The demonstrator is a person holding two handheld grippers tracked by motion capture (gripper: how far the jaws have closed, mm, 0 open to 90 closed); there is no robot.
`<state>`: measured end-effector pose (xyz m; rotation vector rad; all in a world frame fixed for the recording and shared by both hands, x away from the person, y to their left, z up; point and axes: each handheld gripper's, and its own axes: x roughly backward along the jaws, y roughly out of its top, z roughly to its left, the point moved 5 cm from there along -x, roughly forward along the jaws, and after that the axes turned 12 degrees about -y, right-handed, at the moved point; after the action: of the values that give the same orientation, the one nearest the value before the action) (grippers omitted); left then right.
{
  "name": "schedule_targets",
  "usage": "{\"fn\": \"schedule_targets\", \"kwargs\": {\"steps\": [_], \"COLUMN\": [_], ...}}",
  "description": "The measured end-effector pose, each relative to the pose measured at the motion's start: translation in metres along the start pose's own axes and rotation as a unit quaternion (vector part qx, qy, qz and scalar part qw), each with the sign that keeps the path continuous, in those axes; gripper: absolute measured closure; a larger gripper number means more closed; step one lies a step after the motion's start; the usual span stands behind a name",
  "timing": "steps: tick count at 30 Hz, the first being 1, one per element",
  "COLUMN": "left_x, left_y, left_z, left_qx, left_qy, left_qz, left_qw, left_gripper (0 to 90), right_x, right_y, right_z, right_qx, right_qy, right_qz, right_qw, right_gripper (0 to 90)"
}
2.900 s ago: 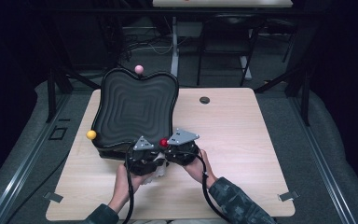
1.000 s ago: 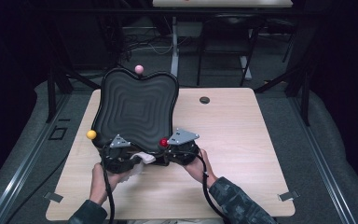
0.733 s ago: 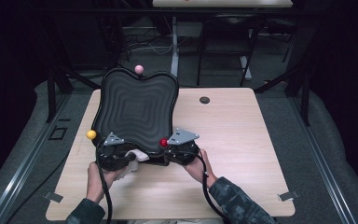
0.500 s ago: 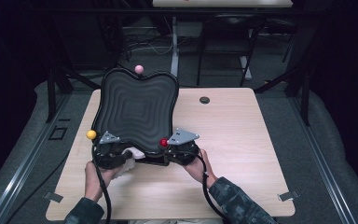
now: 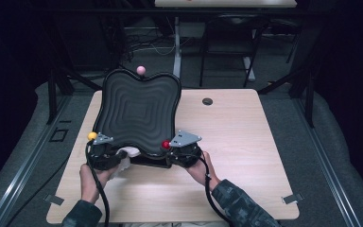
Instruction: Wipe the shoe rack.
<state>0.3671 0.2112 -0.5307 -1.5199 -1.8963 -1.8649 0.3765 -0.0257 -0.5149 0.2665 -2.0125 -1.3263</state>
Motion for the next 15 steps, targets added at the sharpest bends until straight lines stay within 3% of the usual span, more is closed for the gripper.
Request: {"fn": "schedule_targets", "kwargs": {"steps": [15], "left_x": [0.028], "left_y": [-0.011], "left_z": [0.023], "left_qx": [0.013], "left_qy": [0.016], "left_qz": [0.021], "left_qw": [0.9996], "left_gripper": [78.1], "right_x": [0.0], "right_y": [0.0], "right_z": [0.0], "right_qx": [0.003], "right_qy": [0.0], "right_qz": [0.001], "right_qw": [1.0], "right_gripper": [60.0]}}
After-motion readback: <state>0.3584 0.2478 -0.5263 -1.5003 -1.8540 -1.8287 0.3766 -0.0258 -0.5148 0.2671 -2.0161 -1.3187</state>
